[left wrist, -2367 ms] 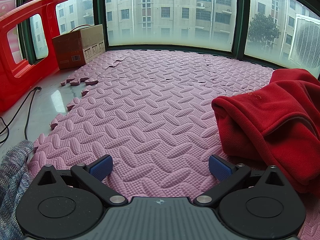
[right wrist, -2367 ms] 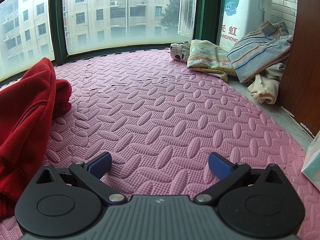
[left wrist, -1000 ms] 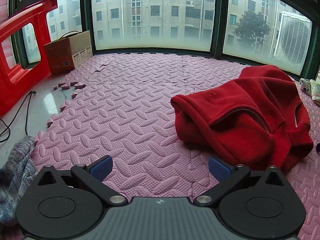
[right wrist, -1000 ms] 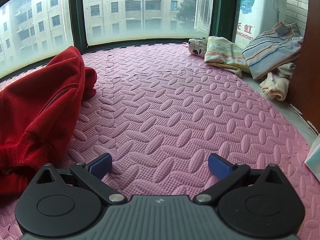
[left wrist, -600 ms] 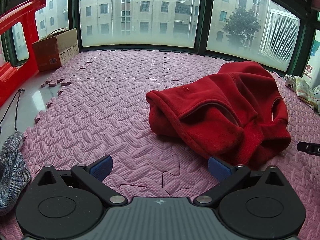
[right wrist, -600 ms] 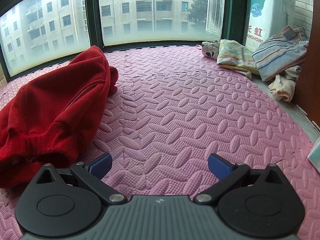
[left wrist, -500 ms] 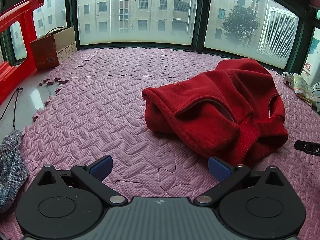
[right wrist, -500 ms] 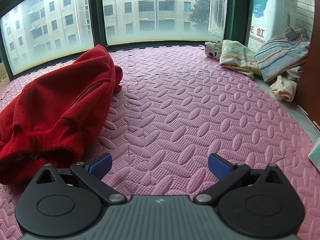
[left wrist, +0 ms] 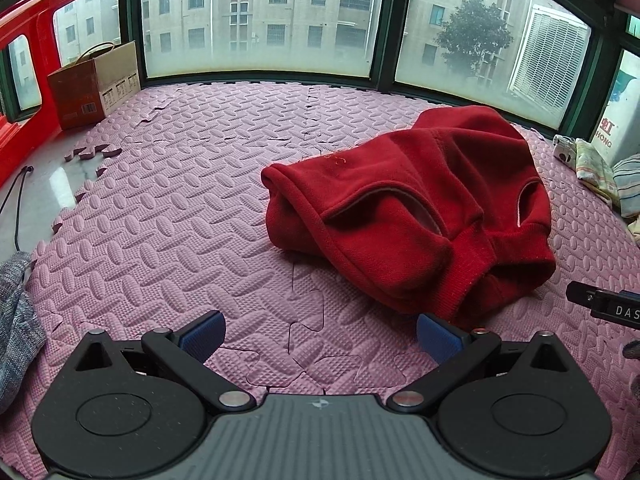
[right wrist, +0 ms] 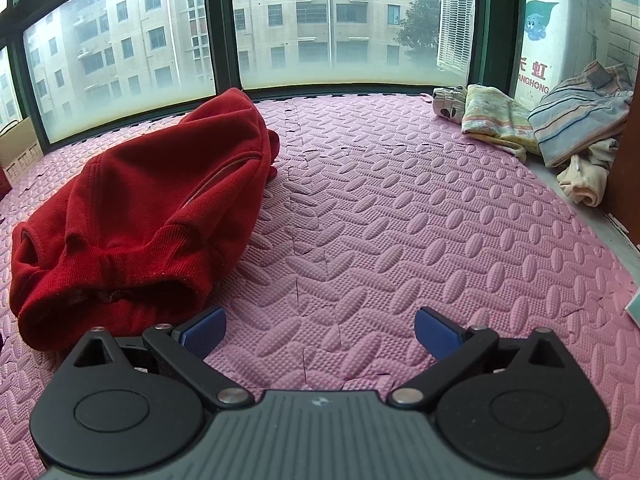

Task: Fold clothes
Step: 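Grasp the red garment's waistband with the left and right grippers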

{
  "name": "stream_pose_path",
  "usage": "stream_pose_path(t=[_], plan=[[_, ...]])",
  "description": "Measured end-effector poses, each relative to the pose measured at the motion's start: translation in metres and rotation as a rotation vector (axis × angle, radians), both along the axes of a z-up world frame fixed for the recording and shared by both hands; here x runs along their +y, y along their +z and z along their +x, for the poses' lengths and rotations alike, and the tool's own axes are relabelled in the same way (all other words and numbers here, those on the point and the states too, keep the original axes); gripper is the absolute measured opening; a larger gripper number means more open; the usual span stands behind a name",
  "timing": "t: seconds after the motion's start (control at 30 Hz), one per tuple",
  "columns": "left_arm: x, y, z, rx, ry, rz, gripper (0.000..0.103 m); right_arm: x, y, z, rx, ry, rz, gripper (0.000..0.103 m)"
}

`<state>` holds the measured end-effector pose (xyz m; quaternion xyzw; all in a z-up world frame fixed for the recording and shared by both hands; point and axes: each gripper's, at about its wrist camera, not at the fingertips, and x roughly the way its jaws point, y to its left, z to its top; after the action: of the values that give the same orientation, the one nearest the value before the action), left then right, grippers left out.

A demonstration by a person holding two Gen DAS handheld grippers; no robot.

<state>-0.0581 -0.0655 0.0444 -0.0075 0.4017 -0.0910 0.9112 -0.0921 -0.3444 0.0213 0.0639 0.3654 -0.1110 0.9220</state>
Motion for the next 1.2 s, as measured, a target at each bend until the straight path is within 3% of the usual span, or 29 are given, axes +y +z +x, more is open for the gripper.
stream_pose_path(t=[0.73,1.2], plan=[[-0.016,0.013,0.016,0.02,-0.013,-0.039,0.103,0.013,0.019,0.021,-0.034,0.075,0.004,0.098],[-0.011,0.018,0.039,0.048,0.041,-0.092,0.103,0.022,0.022,0.041,-0.035,0.131,0.019,0.091]])
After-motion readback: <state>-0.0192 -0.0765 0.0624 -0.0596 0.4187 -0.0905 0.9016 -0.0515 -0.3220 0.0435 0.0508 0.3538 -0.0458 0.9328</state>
